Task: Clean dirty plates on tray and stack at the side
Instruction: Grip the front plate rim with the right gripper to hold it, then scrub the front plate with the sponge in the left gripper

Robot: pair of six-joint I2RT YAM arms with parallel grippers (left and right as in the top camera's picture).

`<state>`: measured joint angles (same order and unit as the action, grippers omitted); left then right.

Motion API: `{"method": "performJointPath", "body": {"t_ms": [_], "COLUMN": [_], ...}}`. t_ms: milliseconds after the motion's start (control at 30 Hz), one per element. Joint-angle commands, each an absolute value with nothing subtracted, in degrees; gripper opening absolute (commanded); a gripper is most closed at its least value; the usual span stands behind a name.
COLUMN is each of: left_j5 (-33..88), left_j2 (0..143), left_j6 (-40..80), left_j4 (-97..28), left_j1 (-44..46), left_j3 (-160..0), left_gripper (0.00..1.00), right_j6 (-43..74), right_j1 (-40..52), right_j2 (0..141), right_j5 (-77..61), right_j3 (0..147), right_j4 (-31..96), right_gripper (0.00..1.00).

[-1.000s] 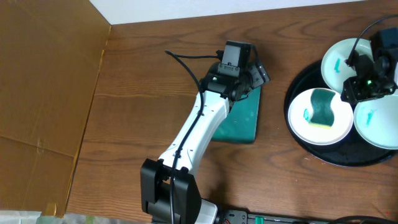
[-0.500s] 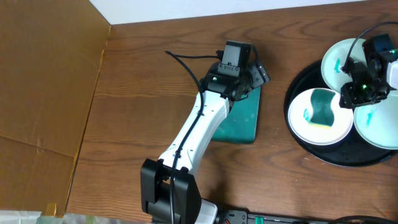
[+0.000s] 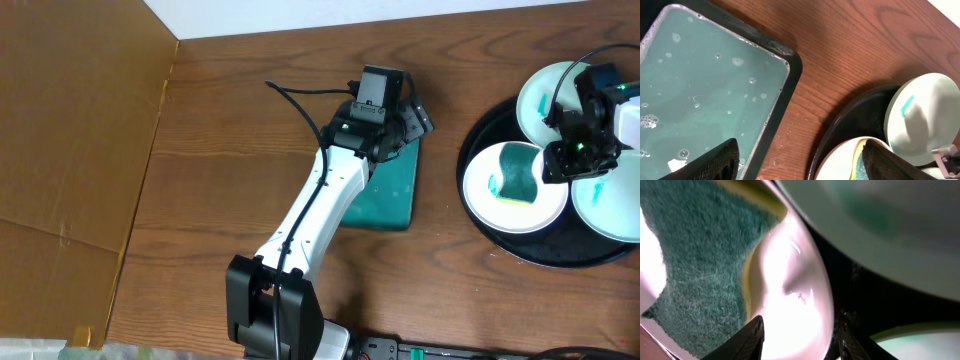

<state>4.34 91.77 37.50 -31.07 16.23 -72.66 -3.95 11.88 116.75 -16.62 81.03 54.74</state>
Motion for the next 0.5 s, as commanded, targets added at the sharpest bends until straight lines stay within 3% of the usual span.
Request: {"method": "performJointPath", "body": {"t_ms": [0, 133, 467], "left_j5": [4.4, 4.5, 7.7], "left_j2": [91.9, 91.9, 91.9], "left_j6": [37.1, 35.5, 34.6], "left_j4": [-31.5, -32.1, -32.7], "left_j1": [16.1, 16.1, 16.1], "left_j3": [-72.7, -72.7, -72.7], "left_gripper": [0.79, 0.79, 0.79], "right_j6": [-2.2, -1.6, 0.3], "right_j1": [12.0, 12.0, 12.1], "right_j2": [117.4, 117.4, 117.4], "right_j5": [-14.5, -11.9, -10.9], "right_j3": [80.5, 80.5, 80.5], "right_j4": [55.3, 56.3, 55.2], "right_gripper": [0.45, 0.37, 0.36]}}
